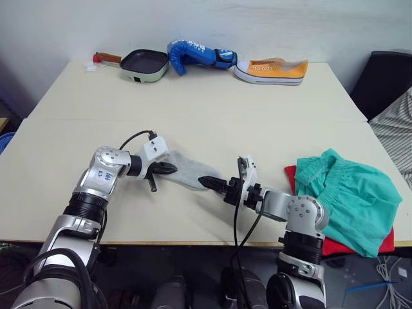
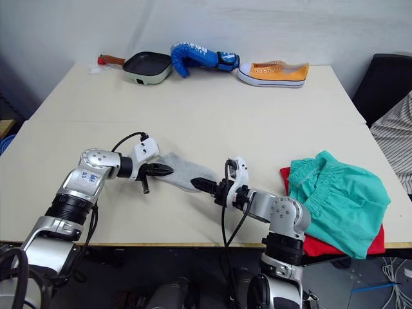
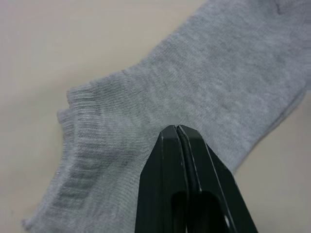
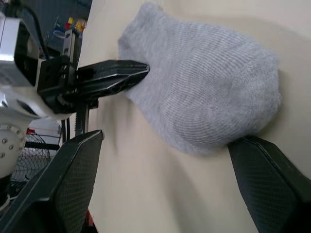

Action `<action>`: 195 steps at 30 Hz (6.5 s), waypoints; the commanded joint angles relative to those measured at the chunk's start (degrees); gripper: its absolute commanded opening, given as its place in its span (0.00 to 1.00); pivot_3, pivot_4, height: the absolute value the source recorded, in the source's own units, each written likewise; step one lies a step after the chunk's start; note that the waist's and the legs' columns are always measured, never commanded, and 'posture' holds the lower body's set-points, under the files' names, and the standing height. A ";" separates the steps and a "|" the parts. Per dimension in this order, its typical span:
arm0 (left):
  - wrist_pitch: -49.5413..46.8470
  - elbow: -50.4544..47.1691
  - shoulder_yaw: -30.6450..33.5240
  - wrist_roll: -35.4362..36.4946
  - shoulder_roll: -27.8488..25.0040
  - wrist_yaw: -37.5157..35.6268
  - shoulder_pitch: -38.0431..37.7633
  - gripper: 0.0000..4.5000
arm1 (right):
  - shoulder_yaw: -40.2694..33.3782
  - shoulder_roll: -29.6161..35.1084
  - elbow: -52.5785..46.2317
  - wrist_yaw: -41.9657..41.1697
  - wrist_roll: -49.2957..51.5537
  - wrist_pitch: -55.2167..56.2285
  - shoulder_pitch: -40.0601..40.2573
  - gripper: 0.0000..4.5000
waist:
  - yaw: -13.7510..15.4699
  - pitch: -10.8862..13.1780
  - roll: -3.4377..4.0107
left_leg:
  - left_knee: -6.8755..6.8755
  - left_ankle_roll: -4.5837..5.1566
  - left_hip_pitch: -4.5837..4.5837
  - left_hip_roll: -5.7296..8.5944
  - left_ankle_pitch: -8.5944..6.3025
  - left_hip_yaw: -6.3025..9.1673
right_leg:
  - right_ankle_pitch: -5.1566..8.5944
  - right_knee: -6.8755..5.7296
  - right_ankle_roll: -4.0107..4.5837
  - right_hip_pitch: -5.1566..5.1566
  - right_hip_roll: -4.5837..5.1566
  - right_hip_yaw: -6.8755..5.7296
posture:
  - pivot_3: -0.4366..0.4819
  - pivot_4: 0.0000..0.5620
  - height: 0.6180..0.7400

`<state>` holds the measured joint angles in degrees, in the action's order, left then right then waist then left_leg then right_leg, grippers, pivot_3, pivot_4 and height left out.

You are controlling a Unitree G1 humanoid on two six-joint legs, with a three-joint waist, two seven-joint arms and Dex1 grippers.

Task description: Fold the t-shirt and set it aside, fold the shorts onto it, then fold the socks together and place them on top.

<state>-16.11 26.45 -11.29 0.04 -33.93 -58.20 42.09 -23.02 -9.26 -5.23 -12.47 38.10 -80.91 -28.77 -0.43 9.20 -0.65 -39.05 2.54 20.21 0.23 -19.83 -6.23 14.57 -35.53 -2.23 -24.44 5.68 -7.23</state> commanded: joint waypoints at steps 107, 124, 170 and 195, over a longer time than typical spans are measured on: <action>-5.16 -1.67 5.13 3.84 -5.78 1.77 -2.29 0.00 | 41.82 12.84 21.62 -27.49 -33.09 53.70 -13.45 0.00 | -2.48 0.69 0.37 | 0.20 -0.05 1.03 0.00 0.50 0.19 | 0.02 -0.13 0.00 -1.02 -0.24 0.19 | 0.48 0.27 1.00; -3.04 0.06 5.70 3.30 -4.68 2.74 -2.97 0.00 | 18.09 1.92 31.51 -15.57 -14.82 26.99 -20.99 0.88 | -2.48 0.70 0.38 | 0.24 -0.04 1.02 -0.01 0.50 0.22 | 0.02 -0.16 0.00 -1.03 -0.23 0.19 | 0.48 0.27 1.00; -33.06 -23.42 8.45 39.71 -4.55 -25.60 6.91 0.99 | -32.64 44.09 -25.36 -4.94 42.75 -10.15 7.34 0.00 | 0.15 1.06 0.63 | 0.34 -0.01 1.27 0.09 0.57 0.79 | 0.07 0.37 -0.09 -0.95 -0.29 0.37 | 0.48 0.27 1.00; -27.91 -18.05 6.11 36.50 -0.03 -23.92 10.26 1.00 | -27.35 51.09 -7.44 -6.47 24.58 28.30 48.12 0.52 | 1.33 1.29 0.21 | 0.81 0.05 0.94 0.15 0.84 0.50 | -0.02 0.75 -0.46 -0.71 -0.44 0.69 | 0.48 0.27 1.00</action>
<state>-44.91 7.90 -5.59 36.76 -34.13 -82.26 50.88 -49.65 40.70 -12.72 -16.83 65.42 -55.68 18.83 0.90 10.49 -0.43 -38.26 2.58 21.15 0.39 -18.99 -5.72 14.55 -34.79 -2.68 -25.15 5.24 -6.53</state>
